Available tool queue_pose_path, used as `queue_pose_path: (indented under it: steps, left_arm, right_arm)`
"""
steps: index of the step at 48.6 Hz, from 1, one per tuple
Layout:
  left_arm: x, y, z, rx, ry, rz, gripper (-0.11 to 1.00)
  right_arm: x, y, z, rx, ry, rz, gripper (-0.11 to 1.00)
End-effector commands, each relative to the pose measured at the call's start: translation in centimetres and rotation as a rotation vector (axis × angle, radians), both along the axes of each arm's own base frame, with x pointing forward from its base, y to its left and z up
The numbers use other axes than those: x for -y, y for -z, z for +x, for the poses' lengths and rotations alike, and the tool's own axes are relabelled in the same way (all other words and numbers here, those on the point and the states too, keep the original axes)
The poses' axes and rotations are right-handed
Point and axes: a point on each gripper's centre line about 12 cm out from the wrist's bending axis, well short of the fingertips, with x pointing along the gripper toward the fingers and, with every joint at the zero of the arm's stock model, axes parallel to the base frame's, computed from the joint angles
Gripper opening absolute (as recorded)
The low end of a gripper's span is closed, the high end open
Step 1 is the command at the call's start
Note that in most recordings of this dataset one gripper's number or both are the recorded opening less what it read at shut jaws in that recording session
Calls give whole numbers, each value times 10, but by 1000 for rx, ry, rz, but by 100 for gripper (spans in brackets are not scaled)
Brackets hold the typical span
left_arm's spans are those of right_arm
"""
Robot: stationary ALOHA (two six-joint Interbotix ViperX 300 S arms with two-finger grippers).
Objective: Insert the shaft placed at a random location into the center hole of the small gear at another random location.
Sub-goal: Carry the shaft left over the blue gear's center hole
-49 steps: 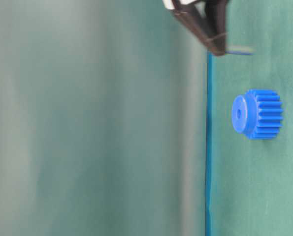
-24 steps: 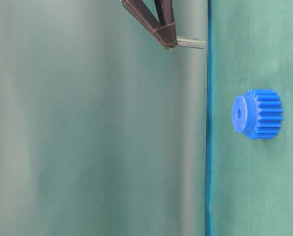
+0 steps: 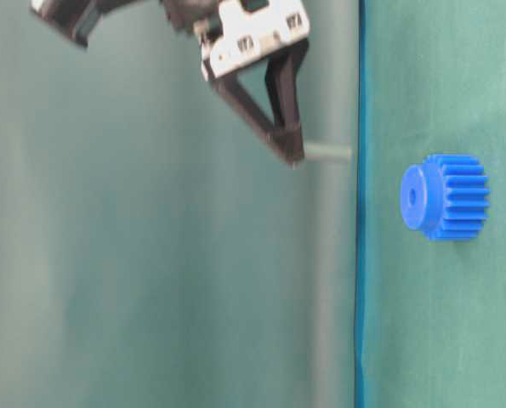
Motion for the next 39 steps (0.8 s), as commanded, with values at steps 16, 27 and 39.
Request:
queue_pose_path:
  steps: [16,27,39]
  left_arm:
    - [-1,-2,2,5,-3,-14,0]
    - [0,-2,2,3,-2,-12,0]
    - [0,-1,2,2,0,-14,0]
  right_arm:
    - [8,-9,26,10,1,-14,14]
    - [9,-5,27,0,3,-14,14]
    - [13,18,34,-21,23,-5,14]
